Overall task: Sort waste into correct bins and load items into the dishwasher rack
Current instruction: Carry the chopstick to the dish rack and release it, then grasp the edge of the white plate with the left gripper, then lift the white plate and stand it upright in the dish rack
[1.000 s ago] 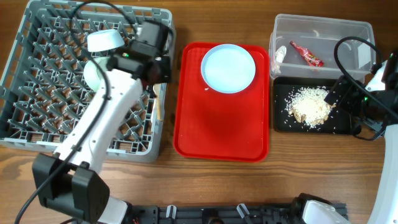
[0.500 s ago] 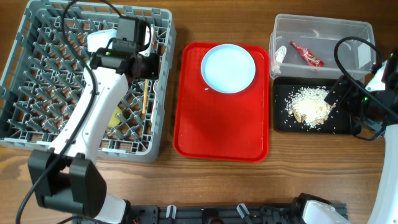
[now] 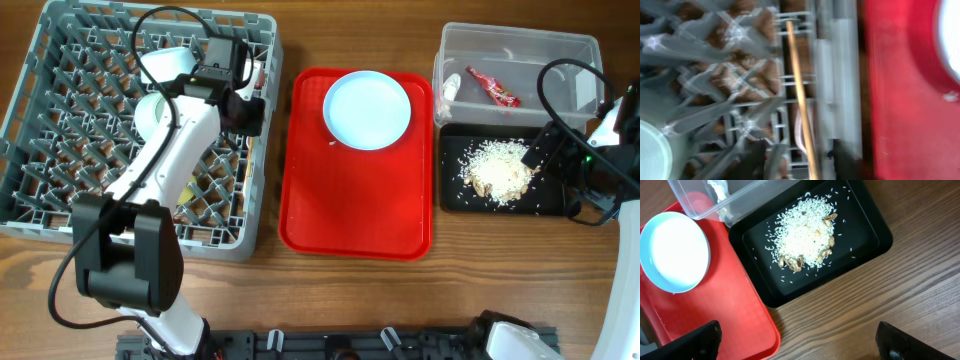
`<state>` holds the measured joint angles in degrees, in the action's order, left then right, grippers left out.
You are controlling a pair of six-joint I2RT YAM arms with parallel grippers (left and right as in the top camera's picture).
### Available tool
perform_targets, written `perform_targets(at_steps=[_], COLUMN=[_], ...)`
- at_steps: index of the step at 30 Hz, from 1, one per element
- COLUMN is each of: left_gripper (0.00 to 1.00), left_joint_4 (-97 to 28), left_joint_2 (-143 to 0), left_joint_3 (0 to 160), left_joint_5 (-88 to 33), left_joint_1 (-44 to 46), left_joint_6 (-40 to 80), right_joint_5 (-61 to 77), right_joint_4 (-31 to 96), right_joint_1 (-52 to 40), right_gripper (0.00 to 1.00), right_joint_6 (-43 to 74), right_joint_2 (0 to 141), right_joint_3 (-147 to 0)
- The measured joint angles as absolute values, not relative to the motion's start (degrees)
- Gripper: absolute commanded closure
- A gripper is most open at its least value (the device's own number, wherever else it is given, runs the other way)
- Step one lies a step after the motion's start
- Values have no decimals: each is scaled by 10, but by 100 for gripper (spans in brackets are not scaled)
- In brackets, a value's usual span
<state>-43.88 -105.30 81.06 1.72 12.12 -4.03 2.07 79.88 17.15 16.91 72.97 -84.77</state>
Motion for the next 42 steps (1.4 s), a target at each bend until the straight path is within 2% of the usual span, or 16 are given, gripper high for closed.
perform_targets(at_steps=[3, 5, 10, 15, 22, 28, 32, 34, 35, 37, 38, 42], left_gripper=[44, 36, 32, 33, 34, 35, 41, 59, 65, 92, 96, 96], left_joint_4=[-439, -435, -372, -302, -213, -189, -188, -186, -186, -186, -186, -182], left_joint_2=[-1045, -1030, -987, -1004, -1119, -1197, -1240, -1246, -1247, -1247, -1247, -1247], left_joint_3=[818, 828, 842, 845, 846, 846, 846, 848, 848, 848, 848, 852], left_joint_5=[17, 7, -60, -85, -89, -58, -54, -48, -48, -43, -40, -19], left_joint_1=[119, 126, 183, 265, 374, 409, 418, 421, 421, 424, 425, 434], left_joint_6=[-38, -38, -38, -48, -93, -118, -122, -126, -129, -130, -130, -134], right_joint_5=[20, 20, 20, 20, 20, 20, 20, 21, 20, 21, 20, 20], right_joint_4=[799, 799, 799, 798, 799, 799, 799, 799, 799, 799, 798, 797], right_joint_1=[171, 171, 171, 171, 171, 171, 171, 171, 171, 171, 171, 171], right_gripper=[0, 0, 0, 0, 0, 0, 0, 0, 0, 0, 0, 0], right_joint_6=[169, 169, 169, 169, 169, 169, 169, 169, 169, 169, 169, 169], right_joint_2=[730, 730, 730, 730, 730, 730, 730, 730, 730, 730, 730, 730], right_joint_3=[-848, -848, -848, -848, -848, -848, -848, -848, -848, -848, -848, -848])
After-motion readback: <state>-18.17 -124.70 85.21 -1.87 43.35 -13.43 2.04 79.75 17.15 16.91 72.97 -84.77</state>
